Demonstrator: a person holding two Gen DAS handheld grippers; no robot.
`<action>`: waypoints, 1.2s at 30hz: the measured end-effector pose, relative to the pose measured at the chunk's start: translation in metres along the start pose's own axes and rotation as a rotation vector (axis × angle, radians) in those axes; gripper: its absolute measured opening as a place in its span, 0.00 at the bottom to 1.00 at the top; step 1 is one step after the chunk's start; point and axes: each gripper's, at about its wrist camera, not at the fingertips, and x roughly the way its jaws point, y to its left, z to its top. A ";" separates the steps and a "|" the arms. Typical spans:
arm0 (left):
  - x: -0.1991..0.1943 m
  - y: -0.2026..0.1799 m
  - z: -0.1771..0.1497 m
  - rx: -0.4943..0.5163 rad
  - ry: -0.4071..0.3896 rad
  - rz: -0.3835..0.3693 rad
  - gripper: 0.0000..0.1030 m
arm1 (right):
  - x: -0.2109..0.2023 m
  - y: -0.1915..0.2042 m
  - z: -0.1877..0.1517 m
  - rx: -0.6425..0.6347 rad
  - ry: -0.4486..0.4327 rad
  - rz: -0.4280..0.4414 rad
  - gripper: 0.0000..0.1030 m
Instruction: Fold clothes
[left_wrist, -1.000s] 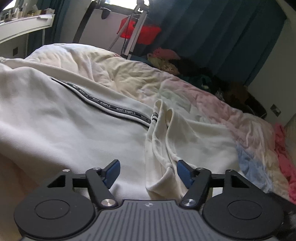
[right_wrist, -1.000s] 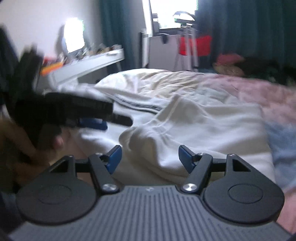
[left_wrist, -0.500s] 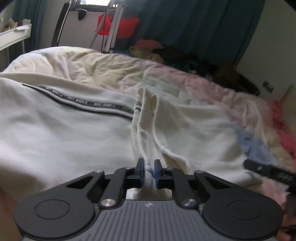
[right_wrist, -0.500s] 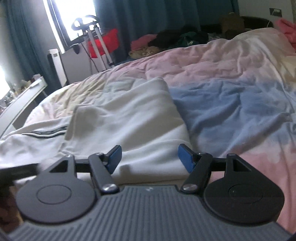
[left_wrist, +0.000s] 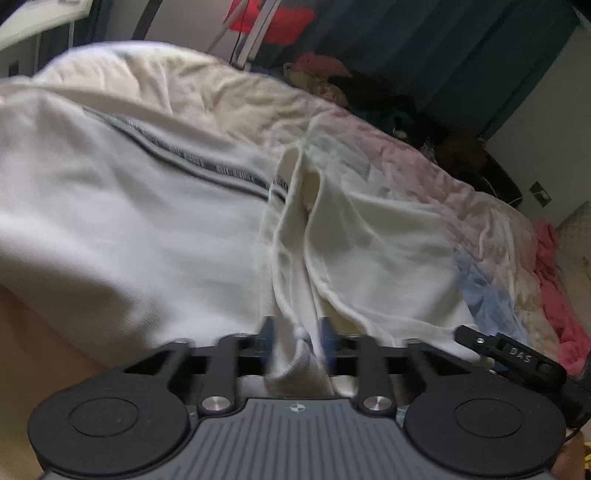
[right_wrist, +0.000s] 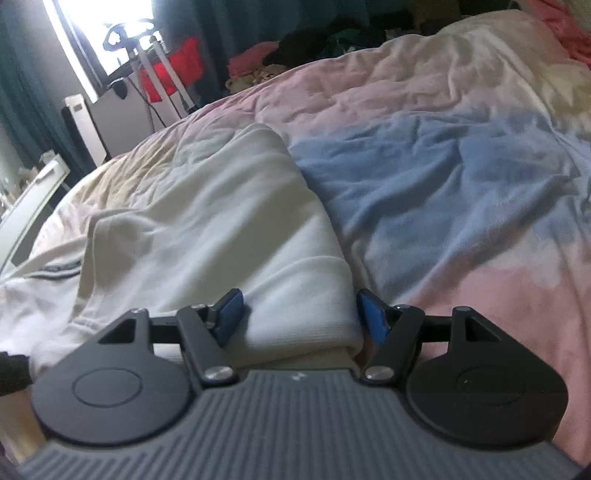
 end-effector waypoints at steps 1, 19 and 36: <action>-0.005 -0.001 0.003 0.015 -0.025 0.010 0.54 | -0.004 0.000 0.001 0.001 -0.011 -0.007 0.68; 0.119 -0.039 0.087 0.036 0.007 0.077 0.49 | -0.003 -0.014 0.021 0.108 -0.033 0.095 0.67; 0.119 -0.061 0.120 0.156 0.004 0.157 0.32 | 0.029 0.003 0.015 -0.042 -0.018 0.078 0.70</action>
